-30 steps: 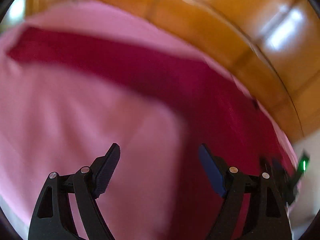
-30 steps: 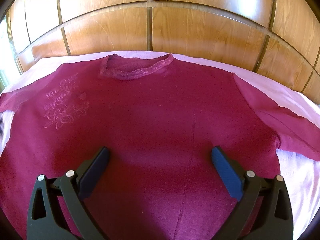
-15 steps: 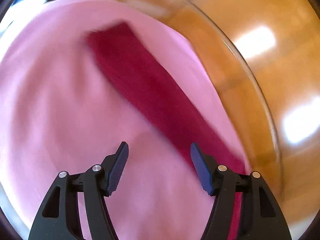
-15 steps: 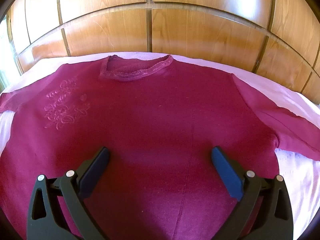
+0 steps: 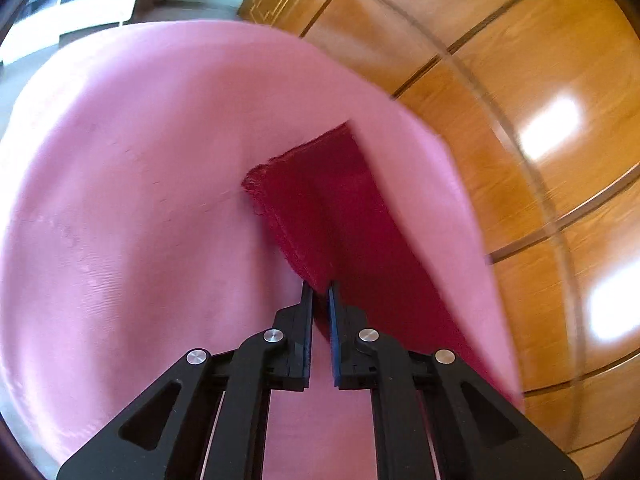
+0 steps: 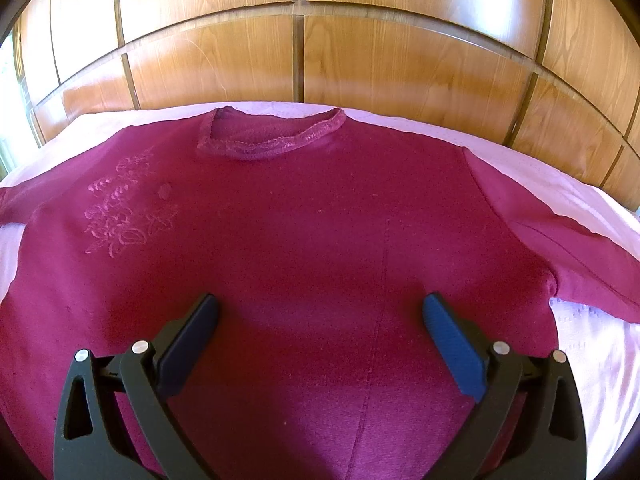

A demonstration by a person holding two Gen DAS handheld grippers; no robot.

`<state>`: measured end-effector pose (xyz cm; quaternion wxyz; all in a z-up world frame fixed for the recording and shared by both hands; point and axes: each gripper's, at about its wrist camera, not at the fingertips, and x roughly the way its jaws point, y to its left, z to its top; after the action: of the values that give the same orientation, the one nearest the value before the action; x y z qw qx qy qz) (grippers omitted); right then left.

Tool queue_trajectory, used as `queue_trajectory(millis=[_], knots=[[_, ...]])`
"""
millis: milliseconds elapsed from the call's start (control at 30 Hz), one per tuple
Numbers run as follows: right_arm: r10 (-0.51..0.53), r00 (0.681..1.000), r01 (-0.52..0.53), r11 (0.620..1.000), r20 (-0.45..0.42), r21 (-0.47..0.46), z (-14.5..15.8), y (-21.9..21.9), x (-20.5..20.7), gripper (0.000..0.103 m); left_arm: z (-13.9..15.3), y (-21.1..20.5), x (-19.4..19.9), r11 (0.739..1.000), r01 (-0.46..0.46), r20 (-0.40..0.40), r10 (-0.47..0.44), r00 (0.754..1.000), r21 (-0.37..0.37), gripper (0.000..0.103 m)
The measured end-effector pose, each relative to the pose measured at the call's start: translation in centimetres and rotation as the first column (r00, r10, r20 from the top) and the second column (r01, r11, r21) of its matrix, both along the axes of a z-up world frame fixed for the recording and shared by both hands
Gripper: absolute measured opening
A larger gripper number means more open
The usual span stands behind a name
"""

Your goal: Fold small clothes

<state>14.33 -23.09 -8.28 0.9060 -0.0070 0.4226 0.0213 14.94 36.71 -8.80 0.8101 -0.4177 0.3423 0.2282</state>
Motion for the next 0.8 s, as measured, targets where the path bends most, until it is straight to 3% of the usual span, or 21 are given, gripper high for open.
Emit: queue_trajectory(millis=[100, 167, 200, 233, 333, 467, 533, 600, 700, 767, 800], knots=[[0.001, 1.0, -0.001, 1.0, -0.001, 0.005, 0.0, -0.2, 0.0, 0.101, 0.4, -1.0, 1.0, 0.997, 0.026, -0.057, -0.022, 0.998, 0.07, 0.007], [0.002, 1.0, -0.002, 1.0, -0.001, 0.007, 0.1, -0.3, 0.0, 0.101, 1.1, -1.6, 1.1, 0.996, 0.041, -0.074, -0.035, 0.997, 0.075, 0.019], [0.002, 1.0, -0.002, 1.0, -0.001, 0.011, 0.1, -0.3, 0.0, 0.101, 1.6, -2.7, 0.9, 0.995, 0.071, -0.05, -0.068, 0.996, 0.066, 0.034], [0.002, 1.0, -0.002, 1.0, 0.0, 0.018, 0.2, -0.4, -0.1, 0.101, 2.1, -4.0, 0.8, 0.991, 0.115, -0.024, -0.113, 0.993, 0.068, 0.042], [-0.022, 1.0, 0.022, 0.999, 0.003, 0.046, 1.2, -1.7, -1.0, 0.101, 3.6, -9.4, -0.2, 0.945, 0.307, 0.013, -0.311, 0.95, 0.115, 0.044], [-0.133, 0.991, 0.13, 0.987, 0.032, 0.096, 2.8, -6.3, -3.9, 0.1, 4.1, -16.6, -2.4, 0.831, 0.541, 0.058, -0.551, 0.833, 0.128, 0.044], [-0.207, 0.978, 0.203, 0.97, 0.013, 0.132, 3.0, -9.6, -6.1, 0.1, 3.9, -20.3, -4.1, 0.76, 0.635, 0.074, -0.647, 0.759, 0.136, 0.044], [-0.244, 0.969, 0.247, 0.954, -0.042, 0.171, 2.5, -12.0, -8.3, 0.096, 3.9, -23.2, -5.8, 0.71, 0.687, 0.093, -0.703, 0.705, 0.154, 0.044], [-0.221, 0.967, 0.246, 0.941, -0.129, 0.233, 1.3, -13.3, -11.7, 0.083, 3.2, -27.5, -7.3, 0.63, 0.762, 0.102, -0.776, 0.622, 0.147, 0.044], [-0.174, 0.977, 0.195, 0.964, -0.125, 0.181, 1.3, -12.2, -14.1, 0.07, 2.7, -30.3, -8.2, 0.57, 0.797, 0.06, -0.819, 0.571, 0.2, 0.044], [-0.16, 0.979, 0.18, 0.969, -0.125, 0.169, 1.3, -11.7, -14.8, 0.061, 2.4, -31.2, -8.7, 0.553, 0.807, 0.052, -0.83, 0.555, 0.208, 0.044]])
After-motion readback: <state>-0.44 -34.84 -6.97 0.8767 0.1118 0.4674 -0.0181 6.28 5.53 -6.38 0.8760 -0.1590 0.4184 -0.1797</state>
